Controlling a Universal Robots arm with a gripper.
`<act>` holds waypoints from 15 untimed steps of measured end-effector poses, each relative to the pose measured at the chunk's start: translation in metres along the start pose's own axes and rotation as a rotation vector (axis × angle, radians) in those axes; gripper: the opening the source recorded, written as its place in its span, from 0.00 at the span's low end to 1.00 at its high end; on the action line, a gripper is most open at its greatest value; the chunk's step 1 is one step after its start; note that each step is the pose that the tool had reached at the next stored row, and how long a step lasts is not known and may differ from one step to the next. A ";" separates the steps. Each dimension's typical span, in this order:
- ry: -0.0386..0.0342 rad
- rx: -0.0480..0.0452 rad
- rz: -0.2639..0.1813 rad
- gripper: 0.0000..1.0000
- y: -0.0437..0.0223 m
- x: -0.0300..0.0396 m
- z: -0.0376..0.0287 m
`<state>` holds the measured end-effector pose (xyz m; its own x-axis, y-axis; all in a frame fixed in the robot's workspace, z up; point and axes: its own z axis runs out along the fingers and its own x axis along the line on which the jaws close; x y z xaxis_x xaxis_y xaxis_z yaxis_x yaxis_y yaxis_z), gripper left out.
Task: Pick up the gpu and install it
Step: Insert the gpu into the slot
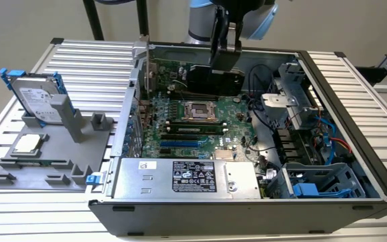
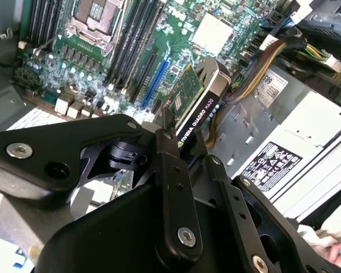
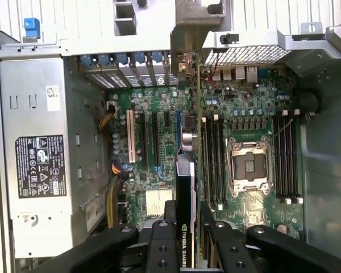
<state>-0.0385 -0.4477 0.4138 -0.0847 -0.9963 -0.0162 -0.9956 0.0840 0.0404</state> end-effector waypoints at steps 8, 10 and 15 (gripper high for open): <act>-0.0024 0.0287 0.000 0.00 -0.0002 -0.0003 0.0073; -0.0031 0.0361 -0.001 0.00 -0.0002 -0.0009 0.0091; -0.0043 0.0486 -0.001 0.00 -0.0003 -0.0028 0.0142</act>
<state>-0.0385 -0.4446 0.3996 -0.0838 -0.9963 -0.0205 -0.9964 0.0840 -0.0082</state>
